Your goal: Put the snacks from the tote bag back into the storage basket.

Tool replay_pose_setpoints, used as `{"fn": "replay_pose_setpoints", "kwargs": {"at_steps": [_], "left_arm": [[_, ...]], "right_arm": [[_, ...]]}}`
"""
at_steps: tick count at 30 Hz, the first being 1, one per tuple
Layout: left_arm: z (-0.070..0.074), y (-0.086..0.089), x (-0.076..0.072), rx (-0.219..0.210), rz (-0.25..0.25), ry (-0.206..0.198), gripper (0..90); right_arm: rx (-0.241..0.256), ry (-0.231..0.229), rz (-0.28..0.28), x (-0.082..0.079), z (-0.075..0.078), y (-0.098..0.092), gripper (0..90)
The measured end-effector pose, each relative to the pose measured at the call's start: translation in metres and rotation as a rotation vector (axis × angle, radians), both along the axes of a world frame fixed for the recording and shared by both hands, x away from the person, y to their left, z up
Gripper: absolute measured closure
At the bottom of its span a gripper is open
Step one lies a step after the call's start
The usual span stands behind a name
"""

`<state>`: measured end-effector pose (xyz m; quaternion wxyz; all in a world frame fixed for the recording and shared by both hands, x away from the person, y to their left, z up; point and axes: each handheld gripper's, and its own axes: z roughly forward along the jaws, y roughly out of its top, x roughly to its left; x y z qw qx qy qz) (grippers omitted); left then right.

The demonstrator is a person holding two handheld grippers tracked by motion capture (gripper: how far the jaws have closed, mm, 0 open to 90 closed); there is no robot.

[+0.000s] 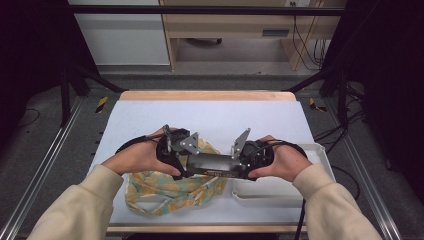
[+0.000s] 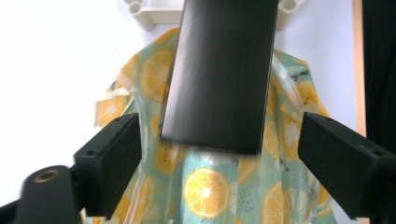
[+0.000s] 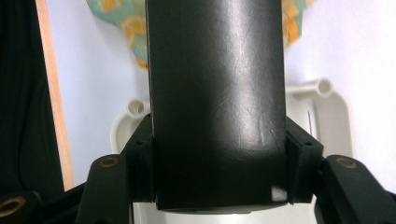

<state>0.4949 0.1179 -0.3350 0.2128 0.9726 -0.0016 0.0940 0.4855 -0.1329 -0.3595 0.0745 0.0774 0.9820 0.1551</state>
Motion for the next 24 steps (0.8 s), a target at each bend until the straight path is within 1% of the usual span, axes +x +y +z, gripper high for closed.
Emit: {"fn": "replay_pose_setpoints", "kwargs": {"at_steps": [1, 2, 3, 9, 11, 12, 13, 16, 17, 18, 19, 22, 24], "left_arm": [[0.0, 0.002, 0.001, -0.01, 0.009, 0.002, 11.3], [0.0, 0.002, 0.001, -0.01, 0.009, 0.002, 10.6], [0.0, 0.007, 0.001, -0.029, 0.026, 0.002, 10.4], [0.0, 0.021, 0.004, -0.055, 0.065, -0.002, 8.5], [-0.001, 0.024, 0.006, -0.06, 0.086, -0.005, 8.5], [-0.001, 0.025, 0.007, -0.053, 0.091, -0.009, 8.5], [-0.002, 0.026, 0.008, -0.057, 0.101, -0.008, 8.5], [-0.005, 0.029, 0.009, -0.051, 0.128, -0.012, 8.5], [-0.006, 0.03, 0.009, -0.055, 0.135, -0.013, 8.5], [-0.006, 0.031, 0.009, -0.047, 0.138, -0.015, 8.5], [-0.007, 0.032, 0.009, -0.058, 0.149, -0.013, 8.5], [-0.008, 0.034, 0.009, -0.062, 0.158, -0.016, 8.5], [-0.01, 0.037, 0.008, -0.063, 0.165, -0.017, 8.5]], "right_arm": [[0.005, 0.001, -0.003, 0.0, 0.0, -0.004, 42.7], [0.001, 0.001, -0.008, 0.0, 0.0, -0.008, 42.7], [0.003, 0.001, -0.013, 0.0, 0.001, -0.011, 42.7], [0.006, -0.001, -0.039, -0.001, 0.001, -0.034, 42.7], [0.01, -0.003, -0.049, -0.002, 0.001, -0.042, 42.7], [0.008, -0.006, -0.047, -0.003, 0.001, -0.045, 42.7], [0.015, -0.007, -0.054, -0.003, 0.001, -0.049, 42.7], [0.023, -0.009, -0.067, -0.005, 0.001, -0.058, 42.8], [0.018, -0.014, -0.059, -0.005, 0.001, -0.062, 42.8], [0.021, -0.015, -0.06, -0.005, 0.001, -0.066, 42.8], [0.024, -0.014, -0.071, -0.006, 0.001, -0.069, 42.8], [0.025, -0.018, -0.072, -0.007, 0.0, -0.08, 42.8], [0.031, -0.023, -0.082, -0.008, -0.001, -0.087, 42.9]]}}
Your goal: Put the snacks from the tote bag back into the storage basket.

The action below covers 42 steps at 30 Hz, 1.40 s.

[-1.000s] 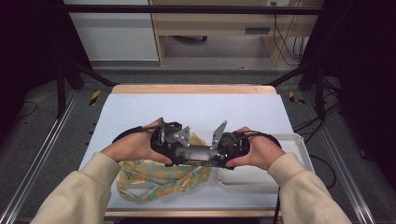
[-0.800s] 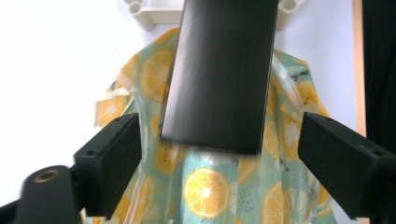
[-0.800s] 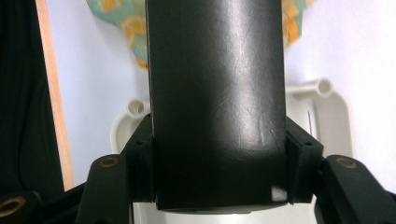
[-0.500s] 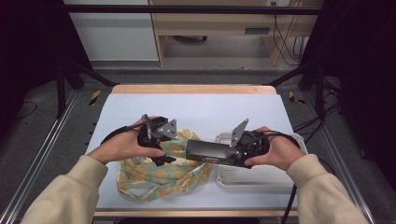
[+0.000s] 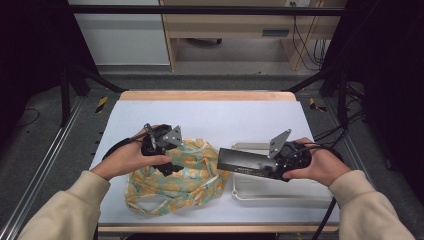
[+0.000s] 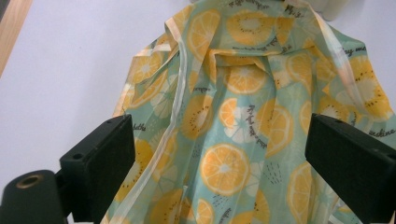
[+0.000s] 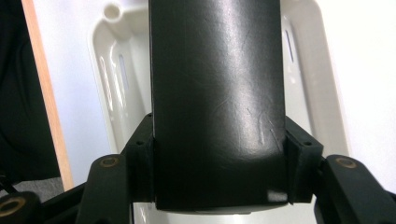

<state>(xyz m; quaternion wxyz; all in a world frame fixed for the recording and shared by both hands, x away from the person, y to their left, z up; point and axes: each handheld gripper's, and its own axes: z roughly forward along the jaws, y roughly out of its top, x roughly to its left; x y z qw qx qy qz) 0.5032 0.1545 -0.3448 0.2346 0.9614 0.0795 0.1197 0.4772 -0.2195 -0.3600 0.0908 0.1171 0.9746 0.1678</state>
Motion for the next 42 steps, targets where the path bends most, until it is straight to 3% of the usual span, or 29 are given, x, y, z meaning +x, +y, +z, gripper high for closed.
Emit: {"fn": "replay_pose_setpoints", "kwargs": {"at_steps": [11, 19, 27, 42], "left_arm": [[-0.004, 0.011, 0.0, -0.04, 0.045, -0.006, 8.6], [-0.004, 0.024, -0.008, -0.044, 0.075, -0.011, 8.6], [-0.006, 0.037, -0.015, -0.043, 0.1, -0.011, 8.7], [-0.014, 0.063, -0.019, -0.049, 0.151, 0.007, 8.7]], "right_arm": [[0.011, 0.004, -0.014, -0.001, -0.006, -0.029, 42.9], [0.005, 0.012, -0.016, 0.003, -0.015, -0.047, 43.0], [0.007, 0.026, -0.03, 0.006, -0.023, -0.058, 43.0], [-0.003, 0.054, 0.006, 0.015, -0.038, -0.065, 43.1]]}}
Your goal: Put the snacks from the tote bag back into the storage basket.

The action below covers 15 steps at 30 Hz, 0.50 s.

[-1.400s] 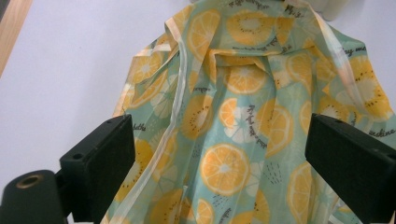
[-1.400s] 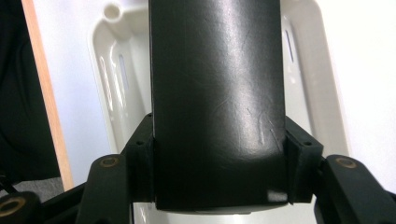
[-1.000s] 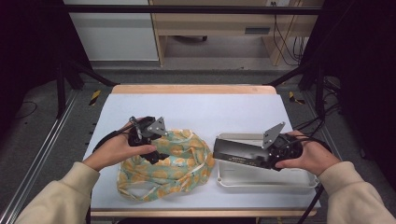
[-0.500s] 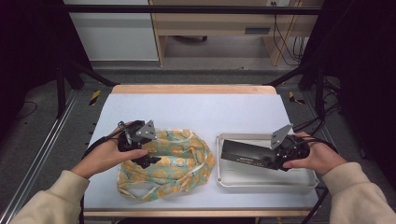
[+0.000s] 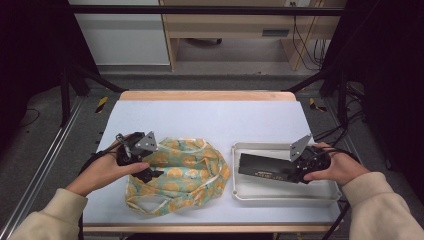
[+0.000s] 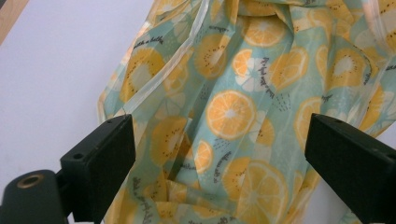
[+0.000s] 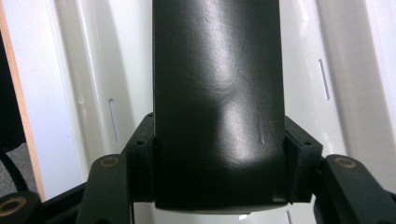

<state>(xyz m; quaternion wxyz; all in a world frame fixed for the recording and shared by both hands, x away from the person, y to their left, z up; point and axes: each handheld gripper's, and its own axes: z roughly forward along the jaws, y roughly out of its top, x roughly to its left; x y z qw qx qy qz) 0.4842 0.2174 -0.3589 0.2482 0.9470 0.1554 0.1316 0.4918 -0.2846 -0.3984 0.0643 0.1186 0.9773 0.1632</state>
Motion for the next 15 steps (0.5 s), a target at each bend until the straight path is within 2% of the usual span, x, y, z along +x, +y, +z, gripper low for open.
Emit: {"fn": "replay_pose_setpoints", "kwargs": {"at_steps": [9, 11, 12, 15], "left_arm": [[0.0008, 0.01, -0.0005, -0.008, 0.018, -0.003, 8.7], [0.0002, 0.0107, -0.0007, -0.006, 0.018, -0.004, 8.7], [-0.0001, 0.0107, -0.0009, -0.006, 0.017, -0.003, 8.7], [-0.0011, 0.0103, -0.0018, -0.012, 0.015, -0.001, 8.7]], "right_arm": [[0.004, 0.0, 0.005, 0.0018, -0.0026, -0.0056, 43.1], [0.004, -0.004, 0.013, 0.0015, -0.0033, -0.0045, 43.2], [-0.001, -0.006, 0.034, 0.0024, -0.0035, -0.0042, 43.1], [-0.008, 0.003, 0.04, 0.001, -0.0058, -0.0009, 43.1]]}}
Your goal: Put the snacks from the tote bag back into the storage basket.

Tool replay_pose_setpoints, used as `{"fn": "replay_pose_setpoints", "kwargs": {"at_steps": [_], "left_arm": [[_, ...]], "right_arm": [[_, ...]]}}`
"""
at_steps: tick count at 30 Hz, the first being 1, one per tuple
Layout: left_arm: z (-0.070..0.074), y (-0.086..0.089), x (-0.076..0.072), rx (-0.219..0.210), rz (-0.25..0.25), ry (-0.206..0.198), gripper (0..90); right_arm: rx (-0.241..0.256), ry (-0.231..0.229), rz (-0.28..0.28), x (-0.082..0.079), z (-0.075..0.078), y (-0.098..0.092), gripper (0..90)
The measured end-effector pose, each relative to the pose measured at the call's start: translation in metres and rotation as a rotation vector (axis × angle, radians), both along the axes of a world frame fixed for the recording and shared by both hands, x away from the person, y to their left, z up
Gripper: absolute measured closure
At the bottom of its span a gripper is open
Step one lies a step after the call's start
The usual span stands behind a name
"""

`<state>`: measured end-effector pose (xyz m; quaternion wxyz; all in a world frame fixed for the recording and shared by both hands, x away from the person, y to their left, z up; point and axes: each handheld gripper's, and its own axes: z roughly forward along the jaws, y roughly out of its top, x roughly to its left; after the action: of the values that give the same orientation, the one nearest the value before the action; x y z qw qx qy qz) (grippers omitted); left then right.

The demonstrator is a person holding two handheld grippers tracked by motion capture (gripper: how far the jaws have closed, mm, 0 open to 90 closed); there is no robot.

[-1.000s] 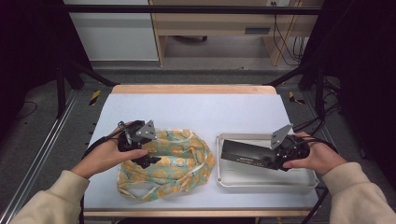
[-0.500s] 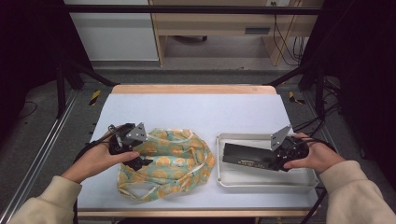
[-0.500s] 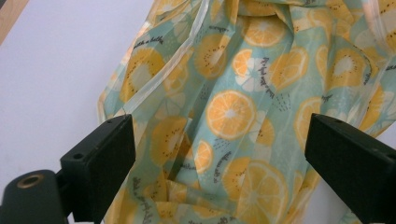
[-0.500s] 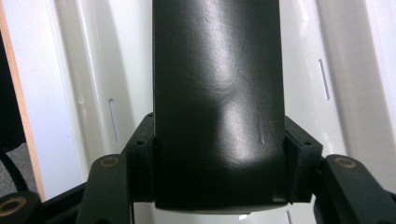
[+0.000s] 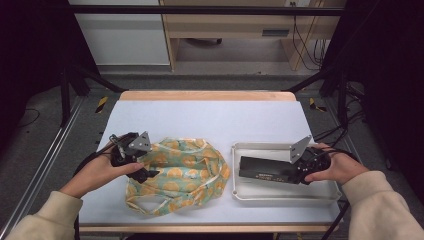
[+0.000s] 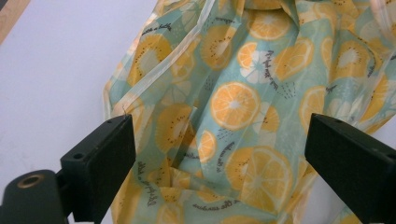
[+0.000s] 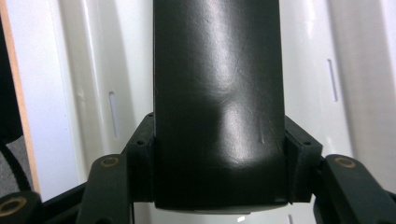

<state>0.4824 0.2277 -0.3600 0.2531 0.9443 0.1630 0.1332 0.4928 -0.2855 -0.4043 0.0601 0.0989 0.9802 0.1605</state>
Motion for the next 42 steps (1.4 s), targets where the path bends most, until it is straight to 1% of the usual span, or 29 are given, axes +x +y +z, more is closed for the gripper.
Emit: {"fn": "replay_pose_setpoints", "kwargs": {"at_steps": [3, 6, 7, 8, 9, 13, 16, 18, 19, 20, 25, 26, 30, 35, 39, 40, 42], "left_arm": [[-0.001, 0.0, 0.0, 0.003, -0.003, 0.002, 8.8], [-0.001, 0.0, 0.0, 0.004, -0.001, 0.002, 8.8], [-0.002, 0.0, 0.001, 0.004, -0.003, 0.005, 8.8], [-0.002, -0.001, 0.001, 0.003, -0.001, 0.005, 8.9], [-0.002, -0.001, 0.001, 0.003, -0.001, 0.005, 9.0], [-0.002, -0.002, 0.001, 0.004, -0.005, 0.009, 9.0], [-0.003, -0.003, 0.001, 0.007, -0.006, 0.008, 9.0], [-0.003, -0.004, 0.001, 0.004, -0.005, 0.007, 9.0], [-0.003, -0.004, 0.001, 0.004, -0.006, 0.008, 9.0], [-0.003, -0.004, 0.002, 0.004, -0.007, 0.008, 9.0], [-0.003, -0.004, 0.002, 0.005, -0.011, 0.008, 9.1], [-0.003, -0.004, 0.002, 0.005, -0.01, 0.008, 9.1], [-0.003, -0.005, 0.002, 0.002, -0.01, 0.006, 9.1], [-0.003, -0.005, 0.002, 0.005, -0.01, 0.01, 9.1], [-0.003, -0.007, 0.002, 0.007, -0.012, 0.007, 9.1], [-0.004, -0.007, 0.002, 0.005, -0.014, 0.008, 9.1], [-0.004, -0.008, 0.002, 0.004, -0.017, 0.011, 9.1]], "right_arm": [[0.002, 0.007, 0.021, -0.001, -0.002, 0.002, 43.2], [0.004, 0.018, 0.023, -0.003, -0.005, 0.004, 43.2], [0.002, 0.012, 0.036, -0.003, -0.006, 0.003, 43.2], [0.001, 0.015, 0.034, -0.003, -0.008, 0.003, 43.2], [-0.007, 0.019, 0.045, -0.003, -0.008, 0.003, 43.2], [-0.001, 0.017, 0.049, -0.004, -0.011, 0.003, 43.2], [0.0, 0.019, 0.066, -0.004, -0.012, 0.004, 43.2], [0.002, 0.014, 0.067, -0.003, -0.012, 0.005, 43.2], [-0.002, 0.018, 0.072, -0.003, -0.012, 0.005, 43.2], [-0.002, 0.02, 0.064, -0.004, -0.013, 0.005, 43.2], [-0.001, 0.031, 0.081, -0.005, -0.014, 0.007, 43.2], [0.0, 0.027, 0.089, -0.004, -0.015, 0.007, 43.2], [-0.001, 0.038, 0.094, -0.006, -0.016, 0.008, 43.2], [0.003, 0.033, 0.096, -0.007, -0.018, 0.008, 43.2], [0.003, 0.034, 0.108, -0.008, -0.019, 0.01, 43.1], [0.003, 0.032, 0.12, -0.006, -0.02, 0.01, 43.0], [0.005, 0.026, 0.112, -0.006, -0.021, 0.01, 42.8]]}}
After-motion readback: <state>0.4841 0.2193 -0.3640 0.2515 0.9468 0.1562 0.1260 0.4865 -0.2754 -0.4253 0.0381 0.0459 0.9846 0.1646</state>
